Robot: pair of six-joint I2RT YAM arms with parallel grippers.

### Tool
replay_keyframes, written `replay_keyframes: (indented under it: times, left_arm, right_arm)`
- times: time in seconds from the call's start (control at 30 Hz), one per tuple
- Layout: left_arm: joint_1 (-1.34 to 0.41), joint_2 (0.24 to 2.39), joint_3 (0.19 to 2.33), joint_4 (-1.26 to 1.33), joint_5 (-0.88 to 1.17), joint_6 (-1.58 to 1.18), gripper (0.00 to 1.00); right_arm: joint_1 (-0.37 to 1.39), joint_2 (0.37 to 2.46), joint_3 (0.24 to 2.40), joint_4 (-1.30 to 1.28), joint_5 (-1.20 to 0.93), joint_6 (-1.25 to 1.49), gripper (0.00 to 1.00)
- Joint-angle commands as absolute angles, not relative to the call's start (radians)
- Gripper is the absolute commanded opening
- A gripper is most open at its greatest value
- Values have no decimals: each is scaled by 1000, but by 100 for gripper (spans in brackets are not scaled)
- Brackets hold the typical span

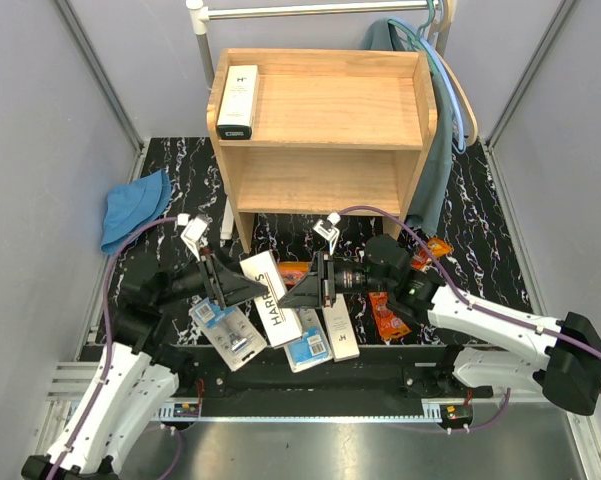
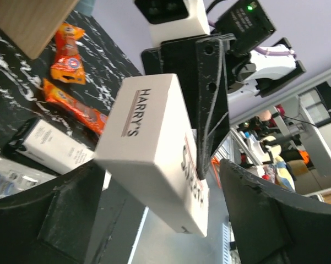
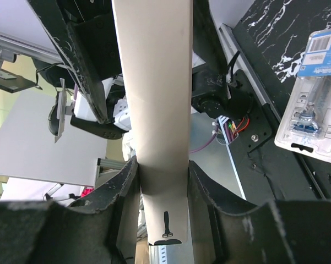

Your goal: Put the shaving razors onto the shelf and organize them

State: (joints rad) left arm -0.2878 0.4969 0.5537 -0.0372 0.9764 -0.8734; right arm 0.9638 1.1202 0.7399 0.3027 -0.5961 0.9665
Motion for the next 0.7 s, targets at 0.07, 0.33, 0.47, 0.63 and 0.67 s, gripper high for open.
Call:
replay_keyframes:
  times: [0.07,0.33,0.47,0.63,0.67]
  left_arm:
    - [-391,551,563,100,899,-897,69]
    - [-429,569,565,104,851,-890,34]
    - [-428,569,566,103,847,-893,26]
    - [-428,577,577,101,825,-897,21]
    - [-428,583,583,101,816,-899,21]
  right_arm:
    - [963,1124,738,417,-632,996,27]
    - [963,1095,706,400,-615,997,30]
    - [963,1075,686,394,-598,996,35]
    - [963,1049,664,377,-568,1000,62]
    - [963,1043,652,374,-557,1000,66]
